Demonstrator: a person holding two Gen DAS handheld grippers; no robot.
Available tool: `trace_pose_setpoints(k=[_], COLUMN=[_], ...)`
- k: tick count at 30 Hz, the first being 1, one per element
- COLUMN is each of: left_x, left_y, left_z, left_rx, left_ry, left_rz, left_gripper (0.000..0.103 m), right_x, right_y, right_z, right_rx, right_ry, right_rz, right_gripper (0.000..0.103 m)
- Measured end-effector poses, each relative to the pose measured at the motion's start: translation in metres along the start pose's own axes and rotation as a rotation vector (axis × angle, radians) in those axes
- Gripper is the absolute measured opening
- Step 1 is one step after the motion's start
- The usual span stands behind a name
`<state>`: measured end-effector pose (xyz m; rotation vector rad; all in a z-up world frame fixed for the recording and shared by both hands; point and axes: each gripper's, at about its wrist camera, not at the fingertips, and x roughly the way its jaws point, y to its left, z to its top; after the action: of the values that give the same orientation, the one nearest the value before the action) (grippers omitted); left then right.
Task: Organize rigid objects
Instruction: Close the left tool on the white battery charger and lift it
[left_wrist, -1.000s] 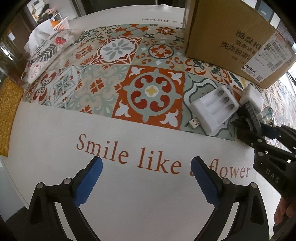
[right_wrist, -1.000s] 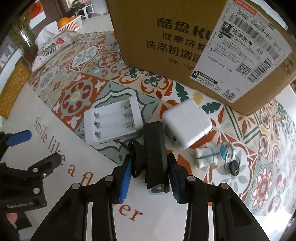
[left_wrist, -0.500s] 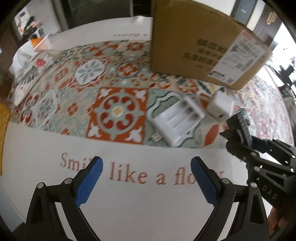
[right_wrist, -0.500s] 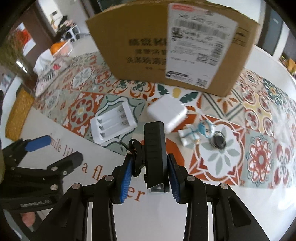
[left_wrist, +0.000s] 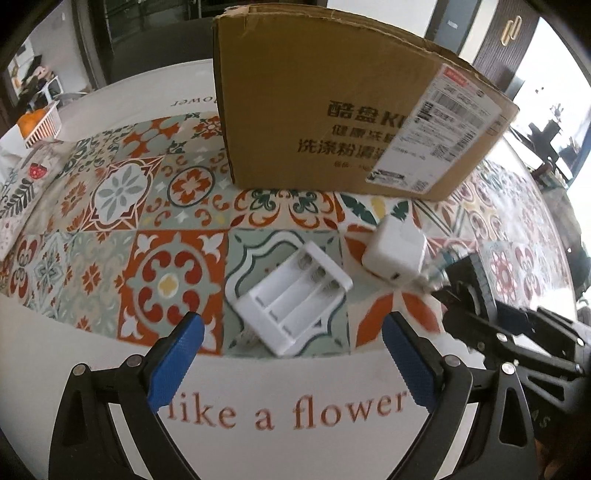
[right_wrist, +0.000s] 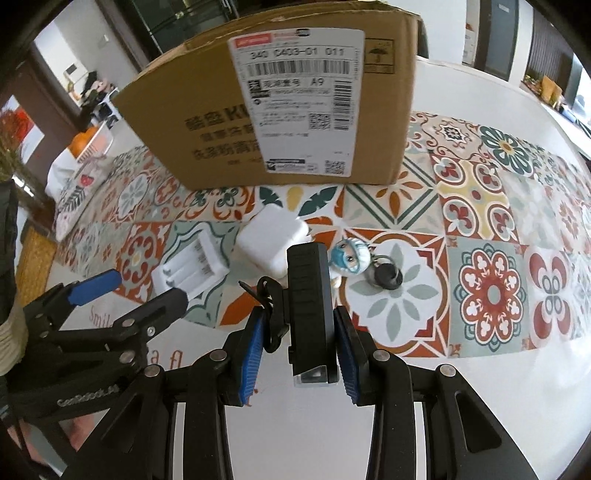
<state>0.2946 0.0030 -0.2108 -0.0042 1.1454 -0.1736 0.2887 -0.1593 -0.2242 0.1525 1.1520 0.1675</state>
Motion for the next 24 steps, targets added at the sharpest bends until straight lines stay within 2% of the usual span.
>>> trace_pose_setpoints(k=[18,20,22,24], left_x=[0.046,0.048,0.05,0.052], left_y=[-0.004,-0.004,-0.004,-0.004], left_z=[0.017,0.02,0.021,0.02], left_rx=[-0.083,-0.088,-0.09,-0.089], left_ry=[0.023,0.024,0.029,0.028], left_rz=[0.046,0.049,0.055,0.053], left_gripper=[0.097,0.095,0.088,0.088], right_x=[0.019,0.021,0.023,0.024], right_y=[-0.011,-0.011,-0.011,-0.01], right_z=[0.014,0.015,0.016,0.016], right_rx=[0.029,0.03,0.033,0.029], right_ry=[0.011,0.013,0.016,0.017], right_rz=[0.002,0.005,0.007,0.003], right_gripper=[0.037,0.037,0.037,0.037])
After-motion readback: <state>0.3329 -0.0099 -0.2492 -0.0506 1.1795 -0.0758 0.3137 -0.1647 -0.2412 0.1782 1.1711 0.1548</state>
